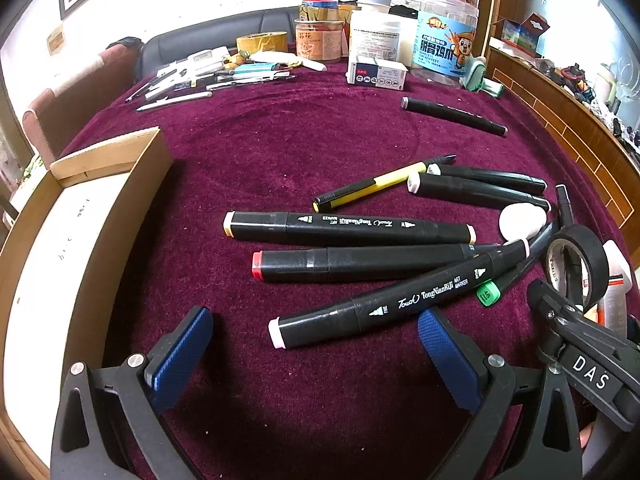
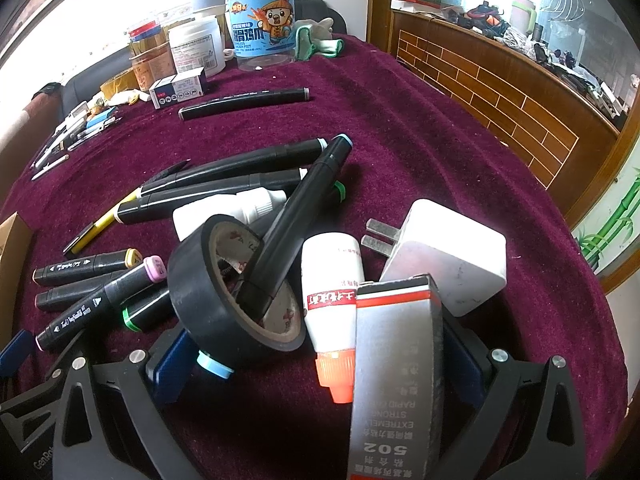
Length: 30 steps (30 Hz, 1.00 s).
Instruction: Organize rigid objects
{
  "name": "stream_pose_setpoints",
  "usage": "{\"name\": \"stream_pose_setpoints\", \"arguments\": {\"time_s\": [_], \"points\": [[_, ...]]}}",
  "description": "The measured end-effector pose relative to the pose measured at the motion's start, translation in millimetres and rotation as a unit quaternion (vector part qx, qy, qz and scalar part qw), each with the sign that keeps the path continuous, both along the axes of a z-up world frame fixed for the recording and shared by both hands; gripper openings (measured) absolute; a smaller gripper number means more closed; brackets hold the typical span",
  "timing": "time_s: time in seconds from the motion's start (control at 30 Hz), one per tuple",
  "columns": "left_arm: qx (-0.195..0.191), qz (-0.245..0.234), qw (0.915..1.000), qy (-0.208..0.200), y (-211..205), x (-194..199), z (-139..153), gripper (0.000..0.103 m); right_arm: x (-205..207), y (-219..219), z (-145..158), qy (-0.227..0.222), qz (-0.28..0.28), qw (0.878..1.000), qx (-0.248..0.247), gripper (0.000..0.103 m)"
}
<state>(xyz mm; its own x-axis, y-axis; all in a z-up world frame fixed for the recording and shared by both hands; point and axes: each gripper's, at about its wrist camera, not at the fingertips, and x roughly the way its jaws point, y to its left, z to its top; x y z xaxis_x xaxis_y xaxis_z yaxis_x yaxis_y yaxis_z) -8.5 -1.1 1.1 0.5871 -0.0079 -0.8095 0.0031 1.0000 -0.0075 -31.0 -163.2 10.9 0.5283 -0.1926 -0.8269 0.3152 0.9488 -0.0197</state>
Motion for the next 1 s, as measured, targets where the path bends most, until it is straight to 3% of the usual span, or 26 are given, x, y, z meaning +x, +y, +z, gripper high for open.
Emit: {"name": "stream_pose_setpoints", "arguments": {"time_s": [1.0], "points": [[0.001,0.014,0.9999,-0.001,-2.7,-0.2,0.2,0.103,1.5,0.7,-0.1,0.004,-0.008,1.000,-0.001,0.103]]}}
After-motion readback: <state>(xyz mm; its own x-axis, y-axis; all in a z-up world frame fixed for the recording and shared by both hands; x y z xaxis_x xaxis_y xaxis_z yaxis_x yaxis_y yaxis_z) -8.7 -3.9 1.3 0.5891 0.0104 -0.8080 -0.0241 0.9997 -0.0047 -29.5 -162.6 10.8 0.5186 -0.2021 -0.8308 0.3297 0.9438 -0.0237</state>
